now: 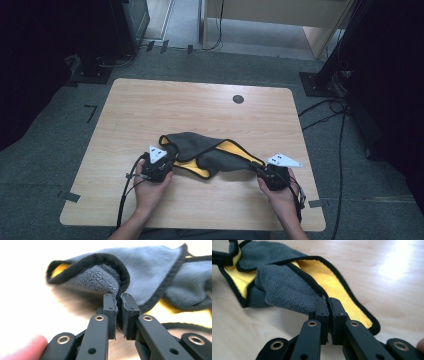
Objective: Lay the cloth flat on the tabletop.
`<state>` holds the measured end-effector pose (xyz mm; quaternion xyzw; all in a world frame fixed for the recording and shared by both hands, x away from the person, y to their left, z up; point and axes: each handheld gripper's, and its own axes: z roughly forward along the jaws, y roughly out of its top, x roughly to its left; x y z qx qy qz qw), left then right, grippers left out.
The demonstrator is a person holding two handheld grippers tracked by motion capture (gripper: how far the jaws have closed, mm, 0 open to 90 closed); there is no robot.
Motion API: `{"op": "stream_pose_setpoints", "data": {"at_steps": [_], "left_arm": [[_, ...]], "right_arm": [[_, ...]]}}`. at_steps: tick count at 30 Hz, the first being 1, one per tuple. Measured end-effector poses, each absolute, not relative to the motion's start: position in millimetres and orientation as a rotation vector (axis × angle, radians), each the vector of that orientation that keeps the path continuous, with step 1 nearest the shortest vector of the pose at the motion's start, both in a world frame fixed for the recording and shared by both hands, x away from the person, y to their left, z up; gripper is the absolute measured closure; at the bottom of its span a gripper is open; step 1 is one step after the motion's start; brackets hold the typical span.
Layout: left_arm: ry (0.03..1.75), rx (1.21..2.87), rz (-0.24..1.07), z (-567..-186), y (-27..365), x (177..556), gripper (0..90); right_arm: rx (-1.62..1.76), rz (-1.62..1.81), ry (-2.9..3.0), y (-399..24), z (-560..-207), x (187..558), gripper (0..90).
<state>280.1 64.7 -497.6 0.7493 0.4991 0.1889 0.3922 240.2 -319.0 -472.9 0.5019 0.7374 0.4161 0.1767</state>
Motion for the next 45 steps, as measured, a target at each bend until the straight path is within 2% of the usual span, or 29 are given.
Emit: {"op": "stream_pose_setpoints", "data": {"at_steps": [3, 7, 12, 13, 15, 17, 20, 22, 28, 35, 42, 45], "left_arm": [[1.31, 1.917, 0.425, -502.1, 90.3, 273.5, 84.5], [1.408, 1.854, 0.402, -506.8, 127.6, 265.5, 84.5], [1.442, 1.859, 0.349, -510.4, 143.5, 272.7, 83.6], [1.448, 1.872, 0.347, -510.4, 143.3, 275.3, 79.5], [1.476, 1.867, 0.443, -507.4, 141.1, 275.1, 62.8], [1.482, 1.827, 0.472, -504.6, 141.9, 274.5, 47.7], [1.489, 1.777, 0.491, -500.8, 144.8, 276.7, 39.8], [1.491, 1.783, 0.515, -500.9, 143.9, 281.9, 40.4], [1.487, 1.853, 0.613, -508.3, 143.5, 286.5, 46.9], [1.497, 1.888, 0.602, -513.8, 147.4, 287.1, 46.1], [1.445, 1.944, 0.669, -514.1, 144.1, 285.1, 45.6], [1.453, 1.929, 0.616, -514.3, 148.5, 287.4, 46.5]], "right_arm": [[1.421, 1.162, 2.12, -317.2, -477.9, 224.2, 87.0], [1.433, 1.115, 2.182, -315.6, -489.2, 207.8, 87.0], [1.458, 1.126, 2.209, -320.8, -491.4, 199.8, 85.5], [1.45, 1.114, 2.21, -320.3, -492.4, 199.8, 83.1], [1.458, 1.084, 2.172, -320.9, -492.1, 201.0, 75.4], [1.463, 1.15, 2.121, -323.3, -486.1, 202.9, 71.9], [1.426, 1.2, 2.095, -317.3, -476.9, 207.8, 68.6], [1.389, 1.24, 2.122, -302.5, -473.1, 214.8, 66.3], [1.134, 1.347, 2.276, -217.3, -469.4, 236.5, 62.5], [1.018, 1.348, 2.438, -129.8, -482.5, 268.3, 62.1], [0.931, 1.207, 2.513, -91.9, -503.8, 276.7, 63.9], [0.893, 1.108, 2.528, -88.5, -511.3, 276.8, 73.4]]}}
